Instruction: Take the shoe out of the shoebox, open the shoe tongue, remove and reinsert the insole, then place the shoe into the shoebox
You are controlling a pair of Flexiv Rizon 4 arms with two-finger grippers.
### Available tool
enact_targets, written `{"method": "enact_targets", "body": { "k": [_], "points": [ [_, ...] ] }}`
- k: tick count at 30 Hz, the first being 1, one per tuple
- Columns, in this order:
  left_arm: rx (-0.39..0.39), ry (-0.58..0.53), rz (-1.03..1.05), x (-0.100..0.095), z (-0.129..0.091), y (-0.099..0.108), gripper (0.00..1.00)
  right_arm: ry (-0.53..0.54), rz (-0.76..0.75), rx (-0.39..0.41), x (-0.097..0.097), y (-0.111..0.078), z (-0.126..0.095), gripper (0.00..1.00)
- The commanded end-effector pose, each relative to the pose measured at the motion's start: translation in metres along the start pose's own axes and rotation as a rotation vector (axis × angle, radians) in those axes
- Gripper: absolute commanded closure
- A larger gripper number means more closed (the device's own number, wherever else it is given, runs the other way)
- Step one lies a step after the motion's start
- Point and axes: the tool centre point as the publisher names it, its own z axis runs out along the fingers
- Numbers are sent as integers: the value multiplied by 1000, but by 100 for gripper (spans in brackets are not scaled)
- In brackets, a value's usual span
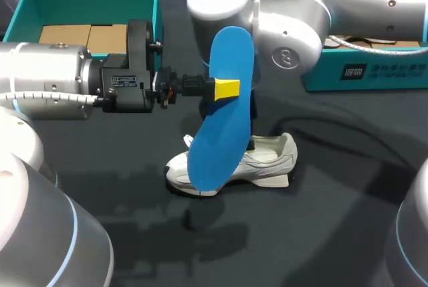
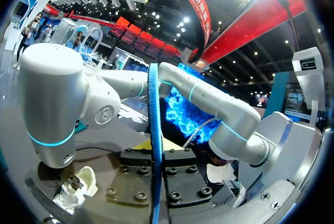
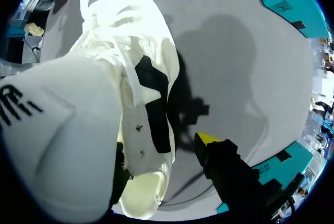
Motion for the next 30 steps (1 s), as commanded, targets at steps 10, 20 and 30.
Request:
{"method": "enact_targets", "body": {
  "k": [10, 20, 30],
  "points": [
    [2, 0, 0, -1, 2, 1, 100, -2, 0, -7, -1, -7, -2, 100],
    [2, 0, 0, -1, 2, 1, 100, 15, 89, -10, 4, -16, -28, 100],
    [2, 0, 0, -1, 2, 1, 100, 56, 370, -67, 15, -22, -45, 100]
  ]
}}
